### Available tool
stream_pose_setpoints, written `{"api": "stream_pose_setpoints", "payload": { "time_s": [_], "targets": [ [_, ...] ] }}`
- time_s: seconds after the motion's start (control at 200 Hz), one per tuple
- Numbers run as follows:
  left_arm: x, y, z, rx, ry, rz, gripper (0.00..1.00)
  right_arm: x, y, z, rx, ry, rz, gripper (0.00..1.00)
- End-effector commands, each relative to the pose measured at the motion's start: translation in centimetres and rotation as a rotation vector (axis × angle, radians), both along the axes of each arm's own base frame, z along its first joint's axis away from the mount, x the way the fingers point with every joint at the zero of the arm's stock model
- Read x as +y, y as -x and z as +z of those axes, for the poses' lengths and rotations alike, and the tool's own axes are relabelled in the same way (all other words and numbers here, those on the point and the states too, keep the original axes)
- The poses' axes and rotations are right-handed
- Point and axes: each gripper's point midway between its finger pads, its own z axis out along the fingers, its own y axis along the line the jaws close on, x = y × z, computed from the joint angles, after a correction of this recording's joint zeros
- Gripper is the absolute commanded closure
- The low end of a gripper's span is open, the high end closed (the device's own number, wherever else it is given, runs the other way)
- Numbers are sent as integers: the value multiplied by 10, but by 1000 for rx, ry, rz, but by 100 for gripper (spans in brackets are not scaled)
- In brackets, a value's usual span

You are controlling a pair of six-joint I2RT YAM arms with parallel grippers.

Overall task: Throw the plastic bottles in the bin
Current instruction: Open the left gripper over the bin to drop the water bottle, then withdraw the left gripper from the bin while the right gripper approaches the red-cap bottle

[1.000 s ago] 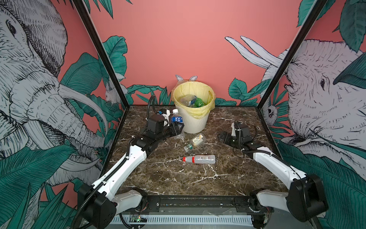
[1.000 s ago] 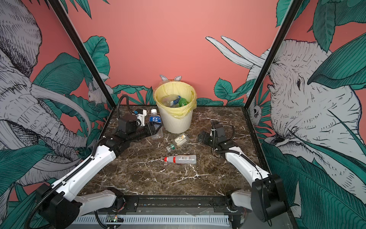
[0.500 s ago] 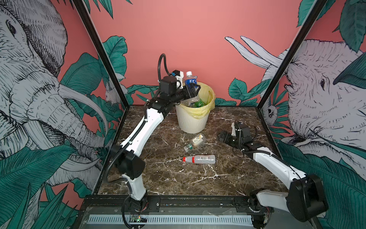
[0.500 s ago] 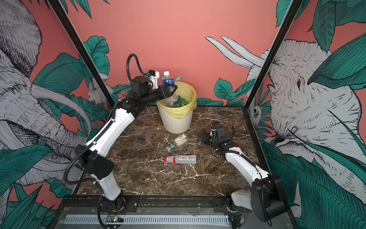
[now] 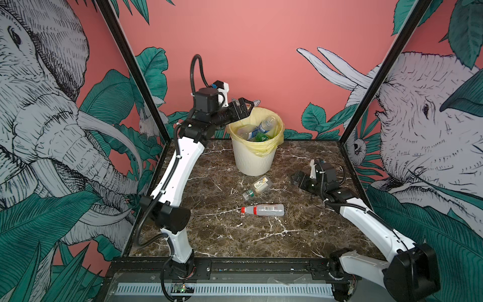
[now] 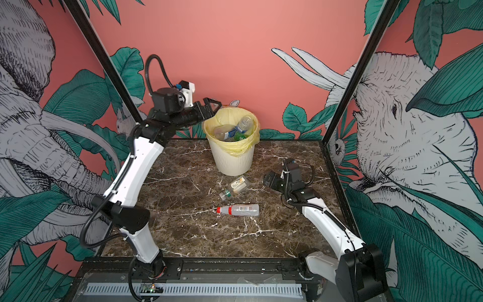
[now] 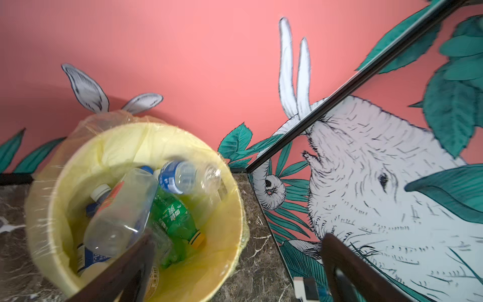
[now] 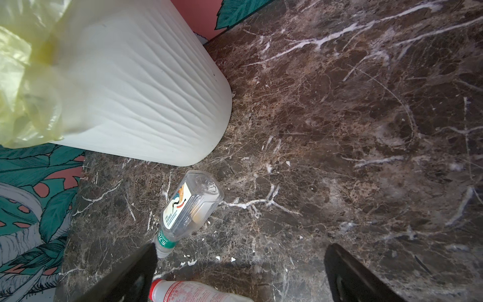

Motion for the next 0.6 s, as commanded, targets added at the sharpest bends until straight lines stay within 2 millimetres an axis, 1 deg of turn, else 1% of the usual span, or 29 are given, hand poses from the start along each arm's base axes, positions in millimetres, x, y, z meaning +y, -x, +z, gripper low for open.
{"api": "stream_pose_setpoints", "payload": {
  "time_s": [0.0, 0.09, 0.285, 0.465, 0.595],
  "targets": [
    [24, 34, 15, -52, -42, 18, 1, -1, -3, 12, -19, -13, -14, 1],
    [39, 43, 1, -37, -49, 40, 0, 0, -2, 10, -7, -34, -23, 1],
    [66, 54, -39, 25, -58, 85, 0, -3, 1, 10, 17, -76, -68, 1],
    [78, 63, -68, 68, -68, 93, 0, -9, 5, 11, 34, -128, -142, 1],
    [82, 69, -87, 92, -93, 95, 0, -13, 11, 8, 51, -185, -207, 1]
  ]
}}
